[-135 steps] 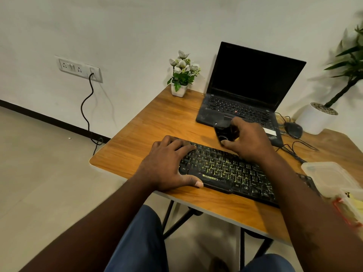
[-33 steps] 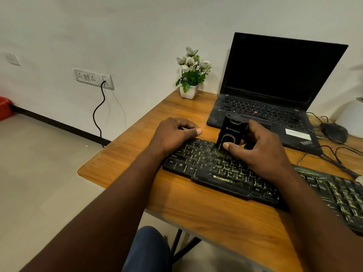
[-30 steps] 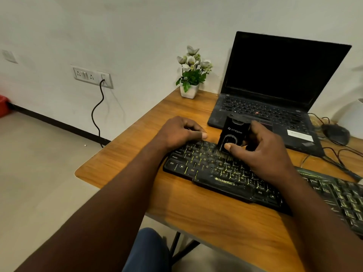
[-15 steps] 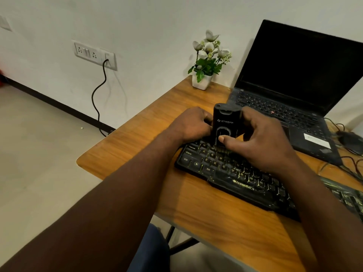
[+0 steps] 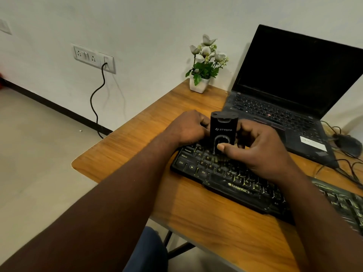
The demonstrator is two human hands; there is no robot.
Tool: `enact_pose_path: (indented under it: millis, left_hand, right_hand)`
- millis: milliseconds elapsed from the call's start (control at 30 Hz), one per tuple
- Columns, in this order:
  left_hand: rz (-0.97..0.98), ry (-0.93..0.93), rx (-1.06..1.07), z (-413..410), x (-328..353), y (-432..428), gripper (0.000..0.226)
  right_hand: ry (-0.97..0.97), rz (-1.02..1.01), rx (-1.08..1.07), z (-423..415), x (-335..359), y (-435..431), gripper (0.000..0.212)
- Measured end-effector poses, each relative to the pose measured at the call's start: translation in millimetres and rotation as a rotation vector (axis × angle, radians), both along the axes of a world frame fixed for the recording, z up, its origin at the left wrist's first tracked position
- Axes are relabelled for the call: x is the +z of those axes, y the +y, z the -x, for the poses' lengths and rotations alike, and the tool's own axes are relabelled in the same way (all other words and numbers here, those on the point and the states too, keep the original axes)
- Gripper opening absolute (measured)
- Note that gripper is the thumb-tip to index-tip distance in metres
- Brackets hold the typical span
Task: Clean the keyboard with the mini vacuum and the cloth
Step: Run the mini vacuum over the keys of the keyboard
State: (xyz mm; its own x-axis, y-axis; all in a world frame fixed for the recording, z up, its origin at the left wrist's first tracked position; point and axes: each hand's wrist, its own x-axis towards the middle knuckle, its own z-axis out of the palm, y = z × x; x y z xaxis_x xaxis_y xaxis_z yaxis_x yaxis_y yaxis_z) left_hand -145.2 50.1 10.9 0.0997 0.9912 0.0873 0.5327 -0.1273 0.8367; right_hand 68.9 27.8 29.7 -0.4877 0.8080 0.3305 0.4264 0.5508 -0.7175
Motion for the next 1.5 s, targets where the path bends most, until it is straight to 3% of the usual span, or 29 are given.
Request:
enact_pose_path:
  millis: [67,100,233,367,500,667,800,900,1067,1167,1300,1433,1500]
  left_hand:
    - [-0.011,0.023,-0.003,-1,1,0,0.009]
    - [-0.011,0.032,-0.001,-1,1,0,0.008]
    - [-0.011,0.019,0.011,2,0,1,0.028]
    - [-0.002,0.02,0.009,-1,1,0,0.013]
    - [-0.001,0.0,0.0,-1,2,-2,0.038]
    - [0.007,-0.013,-0.002,-2,3,-4,0.017]
    - [0.012,-0.029,0.007,-2,2,-3,0.039]
    - [0.012,-0.029,-0.006,-3,3,-4,0.034]
    - [0.018,-0.055,-0.007,-3,1,-3,0.055]
    - [0.012,-0.061,0.0,-3,0,-2,0.049]
    - [0.003,-0.057,-0.016,-2,0,-2,0.043]
    - [0.005,-0.061,-0.007,-1,-3,1,0.05]
    - [0.0,-0.061,-0.013,-1,-3,1,0.043]
  right_hand:
    - [0.004,-0.077,-0.094,3,-1,0,0.033]
    - [0.0,-0.084,-0.104,4,-2,-1,0.033]
    - [-0.035,-0.008,0.031,3,3,-5,0.035]
    - [-0.038,-0.12,-0.121,4,1,-5,0.037]
    - [-0.009,-0.007,0.03,1,2,-8,0.035]
    - [-0.021,-0.064,-0.12,-1,0,-6,0.036]
    - [0.012,0.089,0.099,-8,3,-8,0.041]
    - [-0.016,0.026,0.04,-8,2,-8,0.039]
    - [-0.031,0.076,0.141,-12,3,-8,0.04]
    - [-0.034,0.058,0.098,-12,3,-8,0.036]
    - [-0.034,0.13,0.206,-12,4,-10,0.046]
    - [-0.033,0.027,0.083,-10,2,-9,0.044]
    - [-0.025,0.087,0.157,-10,1,-10,0.045]
